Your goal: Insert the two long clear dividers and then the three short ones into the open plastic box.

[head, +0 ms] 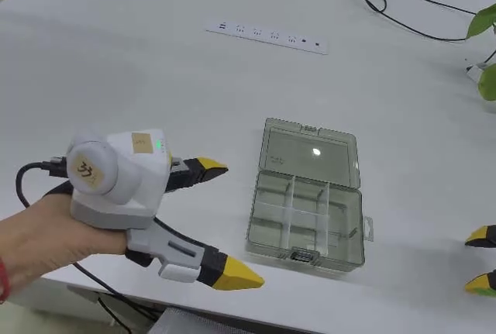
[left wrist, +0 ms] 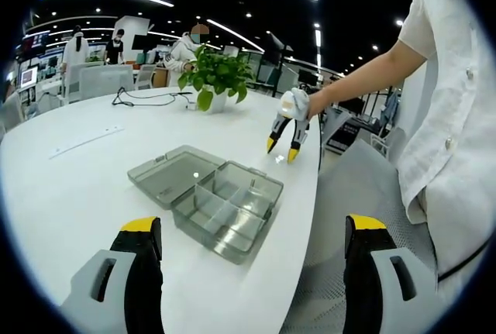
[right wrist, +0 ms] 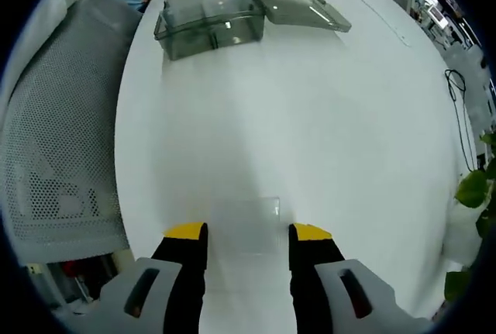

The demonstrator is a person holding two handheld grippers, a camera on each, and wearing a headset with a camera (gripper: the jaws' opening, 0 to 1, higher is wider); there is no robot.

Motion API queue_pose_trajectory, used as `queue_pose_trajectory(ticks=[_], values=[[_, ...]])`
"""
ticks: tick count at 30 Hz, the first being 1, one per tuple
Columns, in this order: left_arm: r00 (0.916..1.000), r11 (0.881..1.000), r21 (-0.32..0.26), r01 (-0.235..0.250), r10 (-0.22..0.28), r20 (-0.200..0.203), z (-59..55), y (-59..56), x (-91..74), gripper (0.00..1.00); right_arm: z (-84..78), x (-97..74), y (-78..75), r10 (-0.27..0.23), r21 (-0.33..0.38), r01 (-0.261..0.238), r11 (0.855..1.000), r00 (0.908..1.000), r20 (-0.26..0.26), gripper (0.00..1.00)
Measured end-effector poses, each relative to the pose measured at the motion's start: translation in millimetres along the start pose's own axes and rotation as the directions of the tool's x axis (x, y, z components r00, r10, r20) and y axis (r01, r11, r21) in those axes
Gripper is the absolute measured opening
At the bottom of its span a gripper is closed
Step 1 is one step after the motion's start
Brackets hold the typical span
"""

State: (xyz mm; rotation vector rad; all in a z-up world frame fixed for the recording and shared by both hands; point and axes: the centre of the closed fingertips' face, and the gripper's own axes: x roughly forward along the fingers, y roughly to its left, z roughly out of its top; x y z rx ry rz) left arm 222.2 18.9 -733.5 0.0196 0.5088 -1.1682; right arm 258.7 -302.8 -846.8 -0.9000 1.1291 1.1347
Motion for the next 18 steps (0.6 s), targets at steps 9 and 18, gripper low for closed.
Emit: queue_pose_trajectory(ticks=[9, 18], values=[[1.0, 1.0, -0.001, 0.0, 0.0, 0.004, 0.9, -0.5, 1.1, 1.0, -2.0, -1.6, 2.9, -0.012, -0.021, 0.011, 1.0, 0.9996, -0.025, 0.33], [1.0, 1.0, -0.003, 0.005, -0.005, 0.009, 3.1, -0.5, 2.3, 1.0, -2.2, -2.4, 0.0, -0.027, -0.033, 0.025, 0.999, 0.999, -0.036, 0.33]])
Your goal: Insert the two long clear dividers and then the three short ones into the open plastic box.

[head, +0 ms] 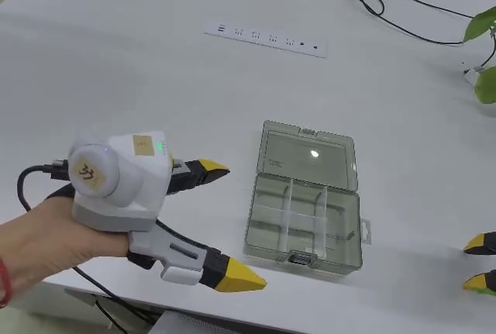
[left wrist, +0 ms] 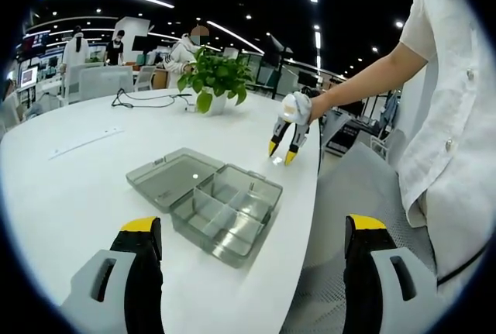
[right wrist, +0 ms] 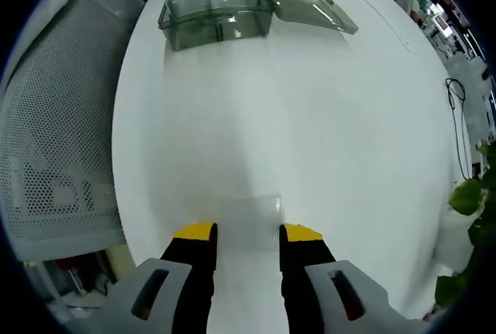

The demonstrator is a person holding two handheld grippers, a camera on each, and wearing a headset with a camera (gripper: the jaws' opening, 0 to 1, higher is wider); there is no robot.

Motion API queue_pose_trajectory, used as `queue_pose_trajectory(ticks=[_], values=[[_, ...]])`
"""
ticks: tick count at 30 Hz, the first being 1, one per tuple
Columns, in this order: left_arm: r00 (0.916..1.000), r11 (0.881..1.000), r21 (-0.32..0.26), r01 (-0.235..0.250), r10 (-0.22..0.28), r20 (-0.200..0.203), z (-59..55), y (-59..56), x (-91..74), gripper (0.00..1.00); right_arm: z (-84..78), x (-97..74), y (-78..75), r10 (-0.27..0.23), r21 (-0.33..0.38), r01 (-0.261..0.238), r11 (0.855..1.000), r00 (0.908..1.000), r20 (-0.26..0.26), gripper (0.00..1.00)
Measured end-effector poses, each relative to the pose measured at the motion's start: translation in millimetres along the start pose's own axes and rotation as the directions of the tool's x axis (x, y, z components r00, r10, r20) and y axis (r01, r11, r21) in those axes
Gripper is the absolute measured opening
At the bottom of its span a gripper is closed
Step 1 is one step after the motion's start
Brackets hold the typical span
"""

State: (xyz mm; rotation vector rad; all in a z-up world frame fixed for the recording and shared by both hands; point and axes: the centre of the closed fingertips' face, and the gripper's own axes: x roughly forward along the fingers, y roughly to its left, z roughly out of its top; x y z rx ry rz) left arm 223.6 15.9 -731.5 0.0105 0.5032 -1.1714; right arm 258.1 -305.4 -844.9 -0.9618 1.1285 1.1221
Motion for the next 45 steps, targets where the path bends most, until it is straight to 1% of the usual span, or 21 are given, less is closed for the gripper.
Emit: queue_pose_trajectory(ticks=[2, 4, 8, 9, 11, 14, 15, 18, 20, 21, 25, 29, 31, 33, 38, 39, 40, 41, 44, 45], values=[[1.0, 1.0, 0.002, -0.001, 0.001, -0.002, -0.2, 0.2, -0.5, 1.0, 2.2, -1.2, -0.3, -0.007, -0.005, 0.007, 1.0, 1.0, 0.002, 0.33], [1.0, 1.0, -0.002, -0.004, 0.004, 0.006, 1.4, 1.3, -1.4, 1.0, 6.5, -4.2, -1.0, -0.013, -0.002, 0.013, 1.0, 0.9998, 0.012, 0.33], [0.9999, 1.0, -0.006, -0.01, 0.01, 0.014, 4.1, 2.7, -2.6, 1.0, 18.3, -14.2, -4.1, -0.037, -0.008, 0.038, 0.999, 0.9985, 0.039, 0.33], [0.9998, 1.0, -0.008, -0.011, 0.011, 0.016, 4.8, 2.7, -2.7, 1.0, 22.4, -17.3, -4.9, -0.043, -0.009, 0.044, 0.999, 0.9979, 0.049, 0.33], [0.9997, 1.0, -0.012, -0.01, 0.011, 0.022, 7.2, 2.3, -2.6, 1.0, 35.9, -26.4, -6.0, -0.057, -0.01, 0.057, 0.998, 0.9951, 0.081, 0.33], [0.9991, 1.0, -0.02, -0.014, 0.014, 0.039, 12.2, 2.9, -1.9, 1.0, 51.1, -36.6, -7.3, -0.077, -0.021, 0.079, 0.997, 0.9908, 0.111, 0.33], [0.9991, 1.0, -0.02, -0.014, 0.015, 0.04, 12.9, 3.0, -1.8, 1.0, 54.7, -39.3, -7.4, -0.081, -0.022, 0.084, 0.996, 0.9899, 0.117, 0.33], [0.999, 1.0, -0.02, -0.013, 0.014, 0.043, 15.8, 3.2, -1.7, 1.0, 72.0, -52.0, -8.2, -0.098, -0.037, 0.105, 0.994, 0.9839, 0.149, 0.33], [0.9988, 1.0, -0.018, -0.012, 0.012, 0.047, 17.3, 3.0, -1.8, 1.0, 78.3, -56.8, -8.8, -0.106, -0.047, 0.115, 0.992, 0.9815, 0.159, 0.33], [0.9987, 1.0, -0.02, -0.011, 0.012, 0.049, 18.7, 3.2, -1.8, 1.0, 84.1, -61.9, -9.5, -0.114, -0.053, 0.124, 0.991, 0.9791, 0.169, 0.33], [0.997, 0.999, -0.034, -0.016, 0.019, 0.075, 27.2, 6.2, -1.8, 0.98, 104.2, -77.5, -9.4, -0.132, -0.068, 0.148, 0.987, 0.9713, 0.198, 0.33], [0.9957, 0.999, -0.037, -0.014, 0.017, 0.091, 33.8, 7.5, -1.1, 0.97, 121.0, -90.9, -8.2, -0.15, -0.095, 0.174, 0.98, 0.9649, 0.215, 0.33], [0.9952, 0.999, -0.042, -0.014, 0.018, 0.097, 38.7, 8.1, -0.8, 0.97, 132.2, -99.7, -8.0, -0.163, -0.104, 0.191, 0.976, 0.9597, 0.229, 0.33], [0.9944, 0.999, -0.042, -0.012, 0.017, 0.104, 42.9, 8.2, -0.8, 0.95, 139.5, -105.6, -8.3, -0.176, -0.109, 0.206, 0.972, 0.9554, 0.237, 0.33], [0.9911, 0.997, -0.079, -0.007, 0.018, 0.132, 59.6, 8.5, 0.7, 0.91, 163.6, -122.5, -3.7, -0.197, -0.129, 0.238, 0.963, 0.9422, 0.271, 0.33], [0.9897, 0.997, -0.082, -0.006, 0.018, 0.142, 63.3, 8.4, 1.0, 0.89, 166.7, -124.8, -3.0, -0.201, -0.13, 0.244, 0.961, 0.9404, 0.274, 0.33], [0.9891, 0.995, -0.099, -0.002, 0.016, 0.146, 67.0, 7.6, 1.5, 0.87, 171.1, -128.7, -2.5, -0.212, -0.136, 0.258, 0.957, 0.9364, 0.279, 0.33], [0.9884, 0.994, -0.109, 0.005, 0.012, 0.152, 70.1, 6.5, 2.0, 0.86, 174.1, -131.2, -1.6, -0.217, -0.141, 0.264, 0.954, 0.9343, 0.283, 0.33], [0.9865, 0.994, -0.108, 0.003, 0.014, 0.163, 77.8, 5.7, 3.1, 0.83, 181.4, -137.3, 2.6, -0.222, -0.149, 0.273, 0.95, 0.931, 0.289, 0.33], [0.9858, 0.993, -0.117, 0.009, 0.011, 0.168, 82.3, 4.1, 3.8, 0.82, 185.8, -141.1, 5.1, -0.227, -0.163, 0.282, 0.945, 0.9288, 0.293, 0.33]])
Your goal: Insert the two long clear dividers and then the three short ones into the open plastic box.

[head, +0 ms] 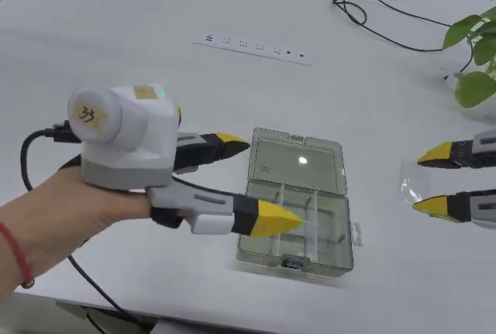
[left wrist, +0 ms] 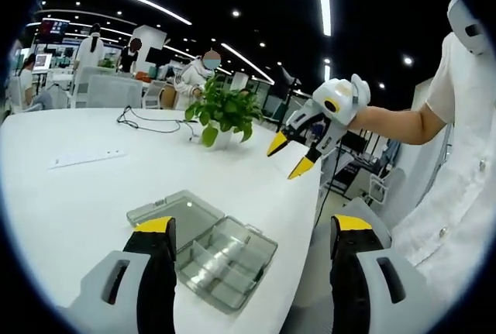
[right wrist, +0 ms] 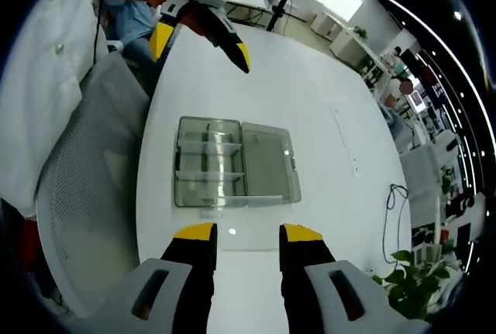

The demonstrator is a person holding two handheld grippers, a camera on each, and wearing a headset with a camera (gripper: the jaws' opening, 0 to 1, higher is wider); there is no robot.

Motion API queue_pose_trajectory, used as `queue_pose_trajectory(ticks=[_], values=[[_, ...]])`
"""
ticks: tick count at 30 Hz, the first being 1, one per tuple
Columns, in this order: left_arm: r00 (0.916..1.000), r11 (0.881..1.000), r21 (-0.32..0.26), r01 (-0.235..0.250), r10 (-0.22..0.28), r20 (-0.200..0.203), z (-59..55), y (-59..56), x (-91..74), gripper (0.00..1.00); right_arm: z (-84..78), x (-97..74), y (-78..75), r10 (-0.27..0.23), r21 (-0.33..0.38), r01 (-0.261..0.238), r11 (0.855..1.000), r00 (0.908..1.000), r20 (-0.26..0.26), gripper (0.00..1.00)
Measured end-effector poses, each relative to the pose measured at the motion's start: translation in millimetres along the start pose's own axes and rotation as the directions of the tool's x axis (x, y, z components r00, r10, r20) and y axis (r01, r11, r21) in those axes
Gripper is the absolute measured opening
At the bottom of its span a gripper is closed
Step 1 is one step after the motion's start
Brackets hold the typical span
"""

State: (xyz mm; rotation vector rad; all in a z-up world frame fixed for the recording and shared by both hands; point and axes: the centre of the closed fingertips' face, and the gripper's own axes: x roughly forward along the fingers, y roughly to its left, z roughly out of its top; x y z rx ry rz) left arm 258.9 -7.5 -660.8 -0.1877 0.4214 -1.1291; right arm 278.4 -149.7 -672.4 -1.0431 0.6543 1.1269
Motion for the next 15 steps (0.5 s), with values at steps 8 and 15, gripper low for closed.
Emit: queue_pose_trajectory(ticks=[8, 15], values=[[1.0, 0.993, -0.117, 0.006, -0.005, 0.007, 7.2, -10.5, 5.4, 0.69, 30.3, -6.9, 7.6, -0.022, -0.032, 0.023, 0.999, 0.9992, 0.034, 0.33], [0.9984, 0.957, -0.286, 0.045, -0.033, 0.046, 17.1, -27.4, 14.8, 0.58, 49.9, -9.0, 18.0, -0.029, -0.064, 0.033, 0.997, 0.9978, 0.06, 0.33]])
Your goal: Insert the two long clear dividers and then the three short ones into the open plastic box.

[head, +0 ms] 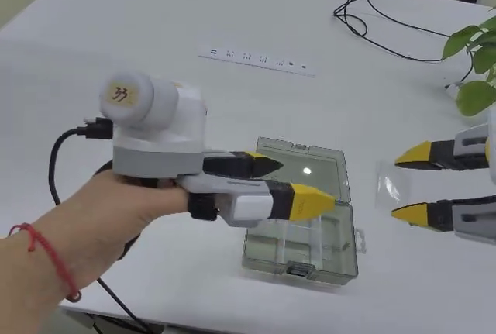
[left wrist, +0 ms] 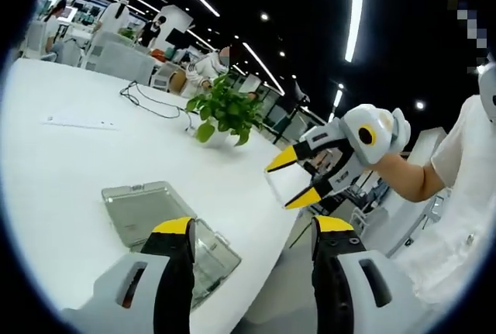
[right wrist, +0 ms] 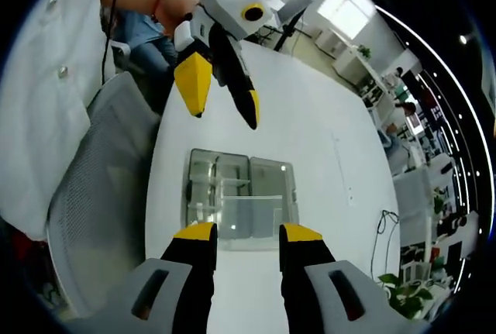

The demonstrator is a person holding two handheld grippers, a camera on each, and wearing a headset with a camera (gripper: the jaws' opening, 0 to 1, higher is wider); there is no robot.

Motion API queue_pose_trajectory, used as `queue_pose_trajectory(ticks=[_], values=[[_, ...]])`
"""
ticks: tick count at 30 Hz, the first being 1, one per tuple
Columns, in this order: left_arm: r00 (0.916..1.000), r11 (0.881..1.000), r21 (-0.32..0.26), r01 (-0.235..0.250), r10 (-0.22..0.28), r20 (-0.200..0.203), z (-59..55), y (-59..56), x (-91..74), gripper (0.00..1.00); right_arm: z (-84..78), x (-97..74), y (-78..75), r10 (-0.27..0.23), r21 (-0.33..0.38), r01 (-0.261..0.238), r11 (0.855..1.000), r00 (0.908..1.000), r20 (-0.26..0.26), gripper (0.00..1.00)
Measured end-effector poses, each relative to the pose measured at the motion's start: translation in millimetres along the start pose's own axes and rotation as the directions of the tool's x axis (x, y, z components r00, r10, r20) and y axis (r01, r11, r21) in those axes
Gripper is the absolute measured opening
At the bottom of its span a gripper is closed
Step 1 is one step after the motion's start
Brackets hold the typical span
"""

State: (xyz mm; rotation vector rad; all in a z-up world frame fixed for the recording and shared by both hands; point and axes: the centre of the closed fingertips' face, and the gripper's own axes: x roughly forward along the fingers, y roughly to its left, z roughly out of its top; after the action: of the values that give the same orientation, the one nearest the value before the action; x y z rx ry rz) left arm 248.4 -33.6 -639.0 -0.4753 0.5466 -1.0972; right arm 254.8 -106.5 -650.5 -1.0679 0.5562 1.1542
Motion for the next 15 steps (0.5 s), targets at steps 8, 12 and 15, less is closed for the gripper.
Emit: queue_pose_trajectory(ticks=[8, 12, 15], values=[[0.9988, 0.997, -0.054, 0.046, -0.047, -0.015, -5.2, -20.0, 20.4, 0.39, 24.9, -3.3, 8.6, -0.013, -0.012, 0.013, 1.0, 0.9995, 0.03, 0.33], [0.9969, 0.993, -0.093, 0.077, -0.078, -0.009, -7.3, -29.8, 28.5, 0.34, 34.0, -5.5, 9.9, -0.025, -0.034, 0.026, 0.999, 0.9991, 0.035, 0.33], [0.9957, 0.99, -0.111, 0.09, -0.092, -0.008, -8.4, -34.2, 32.2, 0.3, 40.1, -6.9, 12.9, -0.026, -0.047, 0.028, 0.999, 0.9988, 0.04, 0.33]])
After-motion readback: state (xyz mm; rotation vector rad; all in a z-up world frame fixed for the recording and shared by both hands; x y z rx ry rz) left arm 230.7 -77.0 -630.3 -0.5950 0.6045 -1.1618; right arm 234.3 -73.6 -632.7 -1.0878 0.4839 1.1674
